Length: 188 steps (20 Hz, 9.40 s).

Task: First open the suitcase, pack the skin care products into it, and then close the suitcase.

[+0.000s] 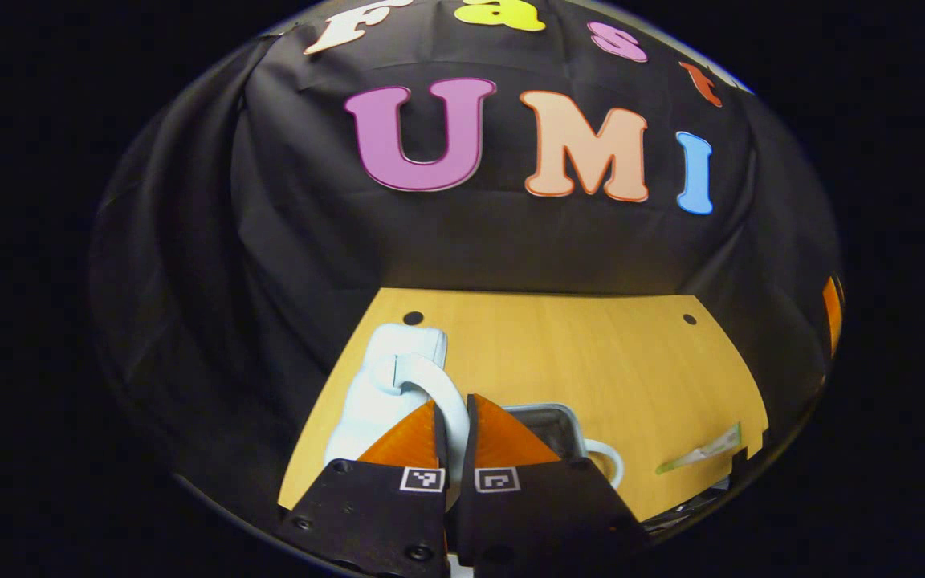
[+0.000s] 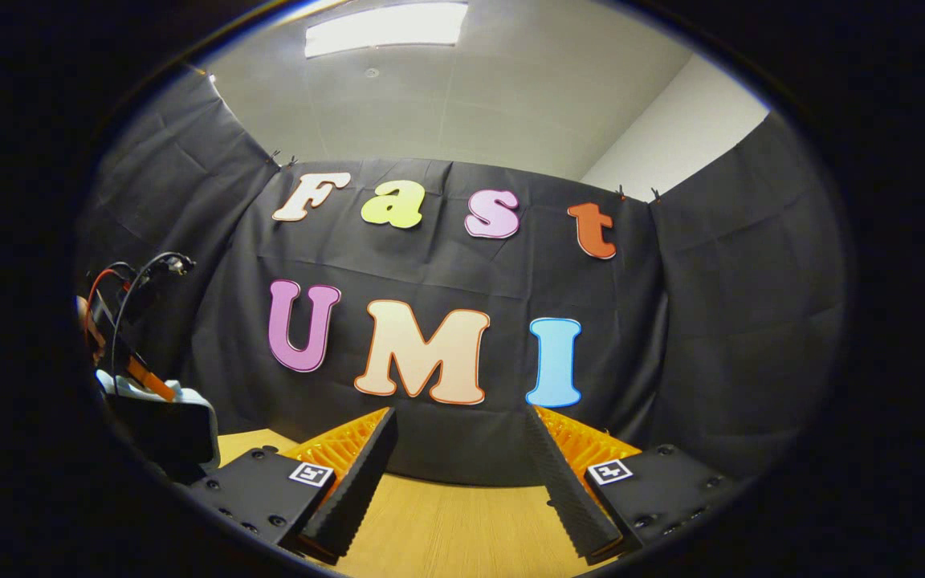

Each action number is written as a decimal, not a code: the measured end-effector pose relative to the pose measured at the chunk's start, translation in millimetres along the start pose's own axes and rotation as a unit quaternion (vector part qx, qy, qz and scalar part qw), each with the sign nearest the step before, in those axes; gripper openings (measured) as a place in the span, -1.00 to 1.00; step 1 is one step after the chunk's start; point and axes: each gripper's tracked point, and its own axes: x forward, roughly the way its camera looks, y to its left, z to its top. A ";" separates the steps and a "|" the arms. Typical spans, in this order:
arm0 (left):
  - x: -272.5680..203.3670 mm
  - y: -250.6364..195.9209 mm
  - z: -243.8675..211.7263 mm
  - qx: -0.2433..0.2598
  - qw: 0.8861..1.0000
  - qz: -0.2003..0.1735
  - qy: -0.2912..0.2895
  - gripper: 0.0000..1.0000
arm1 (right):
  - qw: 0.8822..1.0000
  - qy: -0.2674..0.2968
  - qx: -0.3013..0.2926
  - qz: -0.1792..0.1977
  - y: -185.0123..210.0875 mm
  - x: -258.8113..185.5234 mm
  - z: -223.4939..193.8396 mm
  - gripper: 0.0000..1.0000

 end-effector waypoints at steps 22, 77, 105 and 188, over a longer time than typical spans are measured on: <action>97.0 274.7 -161.2 -0.158 0.980 0.093 0.075 -1.00 | 0.997 -0.058 -0.044 -0.042 69.2 9.7 47.2 1.00; 45.1 -395.6 -227.5 0.030 0.988 -0.150 -0.035 0.90 | 0.989 0.130 0.017 0.065 -122.1 -66.9 -146.3 0.97; -23.6 -269.2 -150.4 0.001 0.998 -0.046 -0.035 -0.73 | 0.929 0.330 0.076 0.149 -16.7 -154.2 -360.0 0.98; 0.5 287.8 -129.9 -0.071 0.974 0.191 0.095 -0.97 | 0.890 0.388 0.121 0.205 213.9 -92.0 -250.6 0.96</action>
